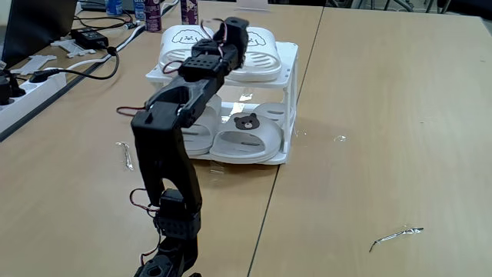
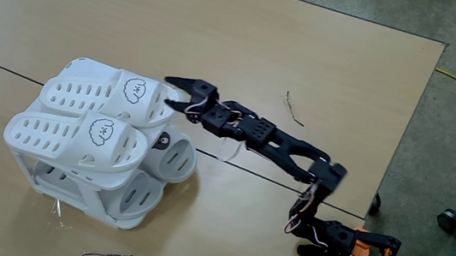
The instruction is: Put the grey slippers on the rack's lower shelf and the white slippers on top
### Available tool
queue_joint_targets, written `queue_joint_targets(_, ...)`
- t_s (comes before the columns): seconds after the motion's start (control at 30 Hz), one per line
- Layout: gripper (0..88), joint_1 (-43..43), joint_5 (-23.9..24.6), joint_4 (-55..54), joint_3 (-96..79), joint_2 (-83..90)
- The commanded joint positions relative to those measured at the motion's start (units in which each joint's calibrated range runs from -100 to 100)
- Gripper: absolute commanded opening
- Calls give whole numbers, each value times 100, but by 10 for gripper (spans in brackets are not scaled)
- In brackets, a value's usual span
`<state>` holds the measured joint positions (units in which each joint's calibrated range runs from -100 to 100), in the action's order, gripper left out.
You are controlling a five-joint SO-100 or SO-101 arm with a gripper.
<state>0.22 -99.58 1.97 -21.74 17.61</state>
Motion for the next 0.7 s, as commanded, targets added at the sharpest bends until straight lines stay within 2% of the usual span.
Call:
queue_joint_targets(0.0, 20, -22, -42, -59, -167, 1382)
queue_joint_targets(0.1, 7, 10, -42, -508, -230, 1752)
queue_joint_targets(0.23, 6, 52, -42, -3010, -1222, 2265)
queue_joint_targets(0.3, 6, 52, -42, -3925, -2106, 2896)
queue_joint_targets(0.5, 6, -14, -42, -5452, -4722, 5589)
queue_joint_targets(0.67, 6, 10, -42, -6945, -5796, 6430)
